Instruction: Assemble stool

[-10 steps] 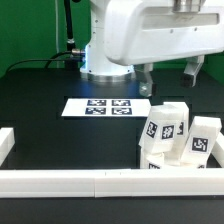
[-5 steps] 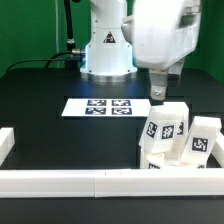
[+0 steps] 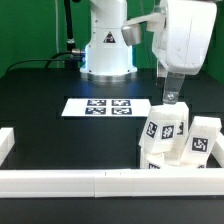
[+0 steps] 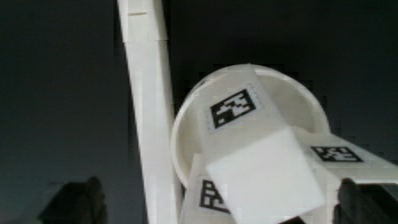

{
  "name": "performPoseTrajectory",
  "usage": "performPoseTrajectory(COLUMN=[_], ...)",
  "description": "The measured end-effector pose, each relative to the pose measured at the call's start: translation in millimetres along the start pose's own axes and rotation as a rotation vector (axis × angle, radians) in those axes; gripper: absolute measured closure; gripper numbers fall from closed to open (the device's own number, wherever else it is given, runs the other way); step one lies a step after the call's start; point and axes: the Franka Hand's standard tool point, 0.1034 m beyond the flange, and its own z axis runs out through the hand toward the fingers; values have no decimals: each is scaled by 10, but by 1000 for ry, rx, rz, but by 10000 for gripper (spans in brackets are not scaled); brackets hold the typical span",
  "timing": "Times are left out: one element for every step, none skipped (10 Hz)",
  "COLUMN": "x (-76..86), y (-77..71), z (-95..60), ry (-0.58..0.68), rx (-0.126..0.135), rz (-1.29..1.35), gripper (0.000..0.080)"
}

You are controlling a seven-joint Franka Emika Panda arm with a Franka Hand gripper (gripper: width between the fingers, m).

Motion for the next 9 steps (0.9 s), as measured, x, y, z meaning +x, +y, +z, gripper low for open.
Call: performPoseTrajectory(x=[-9,14,9,11,26,42,37,38,39], y=[-2,-15,-22,-31,-35,-48,-61,-78,-93], z=[10,38,70,105,159,211,241,274,305], ry=[-9,-19,-31,-36,-43,-43,-43,-43,-43], rx=[0,4,7,12,10,12,17,23,28], rz=[-62,-115,-244,-287,-334,-337,-335,-333,-330], gripper=[150,150,150,150,150,150,150,150,150])
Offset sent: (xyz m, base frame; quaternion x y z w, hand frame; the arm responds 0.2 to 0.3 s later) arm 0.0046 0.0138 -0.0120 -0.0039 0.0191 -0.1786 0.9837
